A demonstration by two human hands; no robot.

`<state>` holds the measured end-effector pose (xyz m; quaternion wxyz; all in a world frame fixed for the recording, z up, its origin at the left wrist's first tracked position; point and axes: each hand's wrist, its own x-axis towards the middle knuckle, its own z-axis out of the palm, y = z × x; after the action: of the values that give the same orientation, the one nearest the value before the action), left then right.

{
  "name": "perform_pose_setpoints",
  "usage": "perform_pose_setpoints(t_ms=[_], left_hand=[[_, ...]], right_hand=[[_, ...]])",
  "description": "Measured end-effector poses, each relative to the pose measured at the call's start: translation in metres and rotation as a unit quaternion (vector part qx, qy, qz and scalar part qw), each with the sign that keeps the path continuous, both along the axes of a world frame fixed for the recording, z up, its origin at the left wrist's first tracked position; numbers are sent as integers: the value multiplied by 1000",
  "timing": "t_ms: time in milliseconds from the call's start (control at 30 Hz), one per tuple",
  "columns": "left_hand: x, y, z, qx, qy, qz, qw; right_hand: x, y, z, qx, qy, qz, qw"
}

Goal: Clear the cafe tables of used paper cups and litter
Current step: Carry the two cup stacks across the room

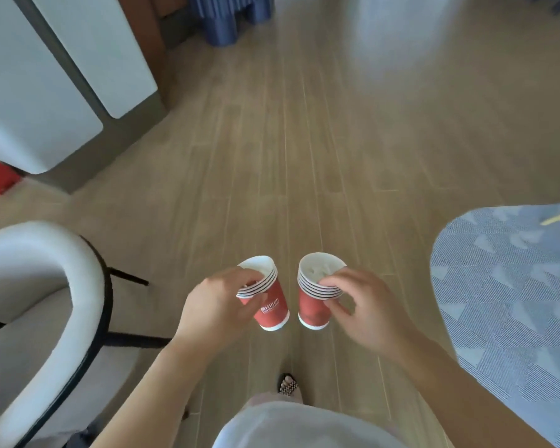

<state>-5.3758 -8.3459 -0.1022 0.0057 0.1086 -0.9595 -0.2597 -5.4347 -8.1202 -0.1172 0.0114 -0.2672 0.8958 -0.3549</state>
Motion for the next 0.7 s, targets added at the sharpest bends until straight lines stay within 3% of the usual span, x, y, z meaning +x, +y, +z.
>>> perform_pose_setpoints(t_ms=[367,700], left_hand=[[-190,-85,-3,-15,-4,-2,1000],[-423,-141,1,-18,-24,11,999]], right_hand=[[-200,-105,-8,3,-16,21,1000],[-444,-171,-13,27,-15,74,997]])
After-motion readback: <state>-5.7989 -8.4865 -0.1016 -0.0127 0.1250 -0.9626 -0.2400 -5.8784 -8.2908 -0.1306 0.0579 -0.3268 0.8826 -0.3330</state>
